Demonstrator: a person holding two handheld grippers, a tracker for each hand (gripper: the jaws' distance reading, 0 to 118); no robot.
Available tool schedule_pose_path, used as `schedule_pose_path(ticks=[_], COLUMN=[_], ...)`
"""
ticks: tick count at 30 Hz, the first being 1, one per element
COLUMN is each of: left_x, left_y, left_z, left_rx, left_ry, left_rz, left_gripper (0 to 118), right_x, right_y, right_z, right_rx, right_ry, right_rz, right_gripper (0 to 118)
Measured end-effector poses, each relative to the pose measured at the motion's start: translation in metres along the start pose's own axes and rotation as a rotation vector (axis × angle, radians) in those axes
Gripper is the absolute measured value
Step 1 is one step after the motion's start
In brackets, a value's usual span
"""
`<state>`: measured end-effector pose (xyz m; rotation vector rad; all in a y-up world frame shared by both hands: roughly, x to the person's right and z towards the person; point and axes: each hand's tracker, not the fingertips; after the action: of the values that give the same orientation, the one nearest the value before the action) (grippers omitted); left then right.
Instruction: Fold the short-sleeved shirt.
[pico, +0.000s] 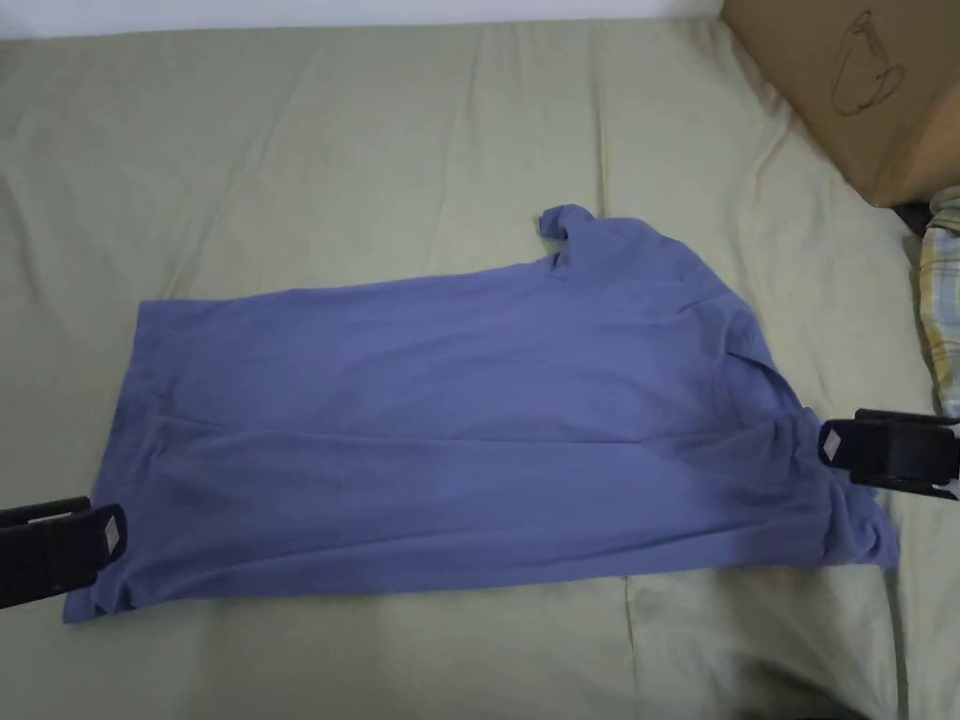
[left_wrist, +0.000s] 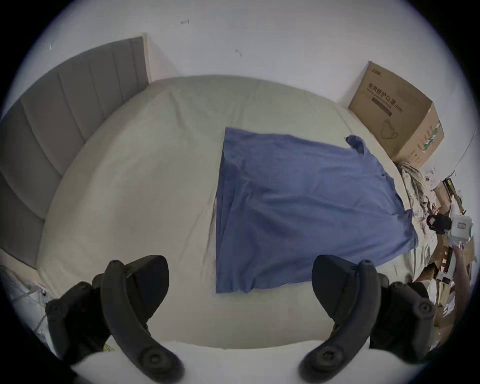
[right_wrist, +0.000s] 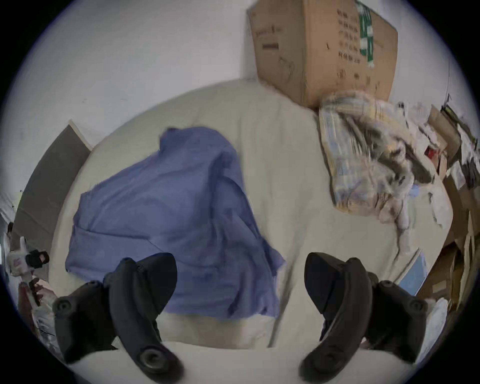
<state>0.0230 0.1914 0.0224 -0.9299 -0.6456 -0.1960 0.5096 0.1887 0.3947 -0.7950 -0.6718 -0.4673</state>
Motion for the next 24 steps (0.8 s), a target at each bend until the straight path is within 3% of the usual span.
schedule_pose_path(ticks=[4, 5, 6, 7, 8, 9, 15, 18, 22, 23, 24], left_x=[0.014, 0.018, 0.022, 0.027, 0.033, 0.038, 0.037, 0.009, -0.012, -0.015, -0.019], left_y=[0.010, 0.014, 0.017, 0.022, 0.027, 0.034, 0.095, 0.140, 0.188, 0.195, 0.199], left_z=[0.017, 0.021, 0.025, 0.029, 0.030, 0.028, -0.019, -0.077, -0.161, -0.179, -0.197], left_rx=[0.119, 0.141, 0.148, 0.156, 0.164, 0.158, 0.120, 0.074, -0.043, -0.071, -0.103], left_ry=[0.018, -0.002, -0.021, -0.029, -0.031, -0.025, -0.045, -0.184, -0.110, -0.067, -0.042], left_rz=[-0.023, -0.031, -0.041, -0.046, -0.051, -0.055, -0.066, 0.081, 0.037, 0.010, -0.006], left_gripper=[113, 111, 103, 71, 32, 0, 0, 0, 3, 18, 51], right_x=[-0.034, -0.042, -0.049, -0.054, -0.062, -0.068, -0.095, -0.102, -0.103, -0.102, -0.100], right_y=[0.019, 0.024, 0.028, 0.033, 0.040, 0.045, 0.073, 0.079, 0.081, 0.082, 0.081], right_z=[0.015, 0.018, 0.020, 0.021, 0.021, 0.018, -0.015, -0.032, -0.057, -0.063, -0.070], right_rx=[0.043, 0.049, 0.069, 0.081, 0.087, 0.097, 0.094, 0.078, 0.028, 0.013, -0.004], right_ry=[-0.005, 0.034, 0.069, 0.080, 0.099, 0.105, 0.147, 0.164, 0.167, 0.168, 0.168], right_rz=[0.086, 0.098, 0.101, 0.097, 0.100, 0.097, 0.116, 0.127, 0.136, 0.134, 0.133], right_gripper=[105, 104, 102, 83, 45, 3, 0, 0, 0, 0, 0])
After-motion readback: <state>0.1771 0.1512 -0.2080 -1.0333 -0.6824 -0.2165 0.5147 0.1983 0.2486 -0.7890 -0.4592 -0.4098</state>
